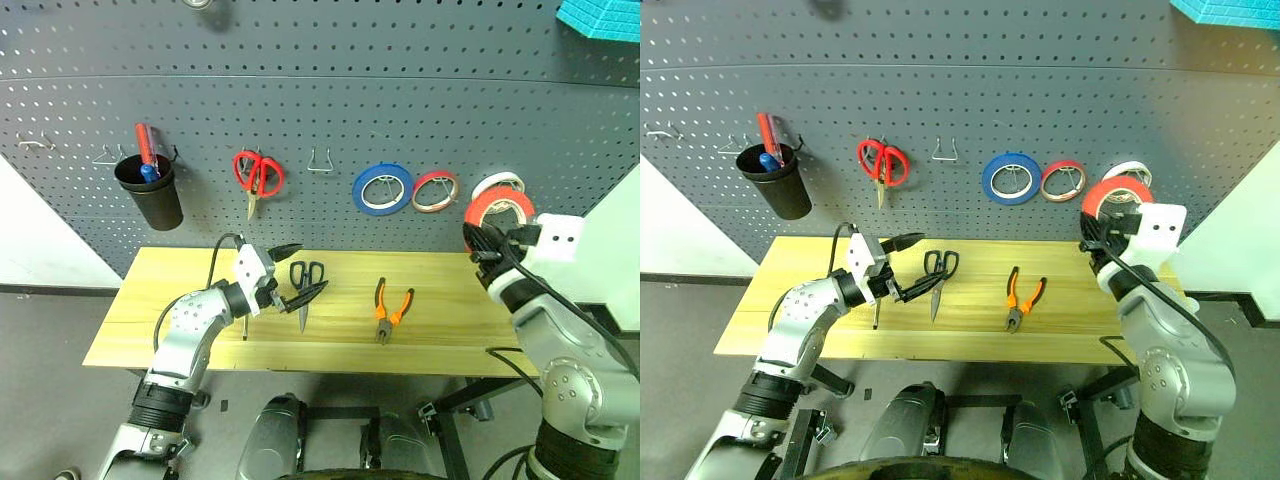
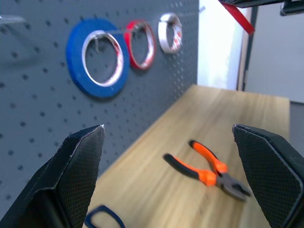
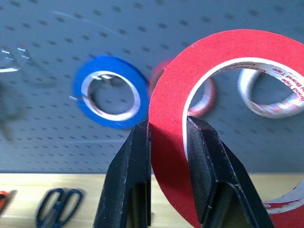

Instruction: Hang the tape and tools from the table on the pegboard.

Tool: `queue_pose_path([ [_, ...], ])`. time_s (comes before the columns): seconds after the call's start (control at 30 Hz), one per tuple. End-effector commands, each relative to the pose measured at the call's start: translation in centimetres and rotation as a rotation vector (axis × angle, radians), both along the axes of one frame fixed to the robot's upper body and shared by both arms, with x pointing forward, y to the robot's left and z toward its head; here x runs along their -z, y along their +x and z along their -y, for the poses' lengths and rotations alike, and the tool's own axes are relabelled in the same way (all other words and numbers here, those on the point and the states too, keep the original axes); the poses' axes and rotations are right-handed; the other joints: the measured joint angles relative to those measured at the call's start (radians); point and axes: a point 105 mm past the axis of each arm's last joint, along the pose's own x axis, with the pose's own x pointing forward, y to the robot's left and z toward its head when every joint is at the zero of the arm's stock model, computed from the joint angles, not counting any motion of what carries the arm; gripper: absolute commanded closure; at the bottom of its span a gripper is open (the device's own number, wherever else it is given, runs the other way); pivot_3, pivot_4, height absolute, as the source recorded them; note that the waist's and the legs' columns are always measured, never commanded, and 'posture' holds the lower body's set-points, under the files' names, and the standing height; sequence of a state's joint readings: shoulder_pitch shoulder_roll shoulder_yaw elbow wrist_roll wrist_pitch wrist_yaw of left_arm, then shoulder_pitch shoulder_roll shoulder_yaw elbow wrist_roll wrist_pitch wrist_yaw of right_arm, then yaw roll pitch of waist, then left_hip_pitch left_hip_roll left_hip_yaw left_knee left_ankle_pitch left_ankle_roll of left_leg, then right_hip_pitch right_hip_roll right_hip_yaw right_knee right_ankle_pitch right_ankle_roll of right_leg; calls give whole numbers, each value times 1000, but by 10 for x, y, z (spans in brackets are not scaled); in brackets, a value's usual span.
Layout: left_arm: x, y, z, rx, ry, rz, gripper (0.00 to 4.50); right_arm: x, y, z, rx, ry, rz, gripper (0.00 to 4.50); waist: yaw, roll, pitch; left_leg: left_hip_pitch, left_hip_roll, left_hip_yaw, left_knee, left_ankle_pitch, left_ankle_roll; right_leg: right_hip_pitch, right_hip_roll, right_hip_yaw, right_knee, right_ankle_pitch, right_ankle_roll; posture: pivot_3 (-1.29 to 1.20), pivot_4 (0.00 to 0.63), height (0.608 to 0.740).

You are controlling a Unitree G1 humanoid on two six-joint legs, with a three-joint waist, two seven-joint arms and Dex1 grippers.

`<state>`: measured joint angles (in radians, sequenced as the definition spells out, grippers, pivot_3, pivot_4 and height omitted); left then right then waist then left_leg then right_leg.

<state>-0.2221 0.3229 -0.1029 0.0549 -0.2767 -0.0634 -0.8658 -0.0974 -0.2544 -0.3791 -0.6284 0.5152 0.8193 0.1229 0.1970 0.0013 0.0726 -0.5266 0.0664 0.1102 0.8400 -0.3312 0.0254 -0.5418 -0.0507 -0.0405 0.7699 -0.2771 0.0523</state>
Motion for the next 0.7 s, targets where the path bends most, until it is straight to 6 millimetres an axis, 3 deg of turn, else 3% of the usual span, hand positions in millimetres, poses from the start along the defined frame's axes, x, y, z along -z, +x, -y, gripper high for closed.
queue_pose_path([
  [0.03, -13, 2, 0, -5, -28, 64, 0, -17, 3, -9, -18, -6, 81, 3815, 2, 0, 0, 0, 0, 0, 0, 0, 0, 0, 0, 0, 0, 0, 0, 263, 53, 657],
  [0.7, -17, -1, 1, -27, -83, 80, 0, -12, 42, -36, -85, -2, 95, 3815, 3, 0, 0, 0, 0, 1, 1, 0, 0, 2, 0, -1, 0, 1, -1, 284, 50, 657],
])
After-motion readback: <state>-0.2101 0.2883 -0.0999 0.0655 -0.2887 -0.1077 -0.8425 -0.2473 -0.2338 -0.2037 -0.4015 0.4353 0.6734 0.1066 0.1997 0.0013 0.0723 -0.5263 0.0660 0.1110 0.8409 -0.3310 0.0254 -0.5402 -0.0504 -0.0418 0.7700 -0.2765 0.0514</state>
